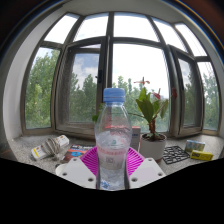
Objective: Pour water
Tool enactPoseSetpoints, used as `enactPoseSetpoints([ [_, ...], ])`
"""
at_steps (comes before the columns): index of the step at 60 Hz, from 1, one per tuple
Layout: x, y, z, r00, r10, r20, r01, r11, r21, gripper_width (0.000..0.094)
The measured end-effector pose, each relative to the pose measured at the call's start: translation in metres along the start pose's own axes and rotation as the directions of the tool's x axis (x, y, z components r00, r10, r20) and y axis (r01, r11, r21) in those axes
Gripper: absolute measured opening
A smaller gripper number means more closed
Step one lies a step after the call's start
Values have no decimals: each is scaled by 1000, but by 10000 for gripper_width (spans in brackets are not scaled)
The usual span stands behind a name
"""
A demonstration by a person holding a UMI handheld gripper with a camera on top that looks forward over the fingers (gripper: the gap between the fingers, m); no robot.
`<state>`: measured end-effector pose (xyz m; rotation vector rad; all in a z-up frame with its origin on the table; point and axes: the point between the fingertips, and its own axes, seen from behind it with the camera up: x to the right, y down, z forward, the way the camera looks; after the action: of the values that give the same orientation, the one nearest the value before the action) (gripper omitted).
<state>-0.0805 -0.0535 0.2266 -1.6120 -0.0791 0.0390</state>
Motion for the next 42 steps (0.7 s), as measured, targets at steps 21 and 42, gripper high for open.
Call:
enactPoseSetpoints([
  [21, 4, 142, 19, 999, 1, -42, -7, 991, -133, 329],
  [42, 14, 142, -9, 997, 5, -79, -25, 967, -252, 832],
])
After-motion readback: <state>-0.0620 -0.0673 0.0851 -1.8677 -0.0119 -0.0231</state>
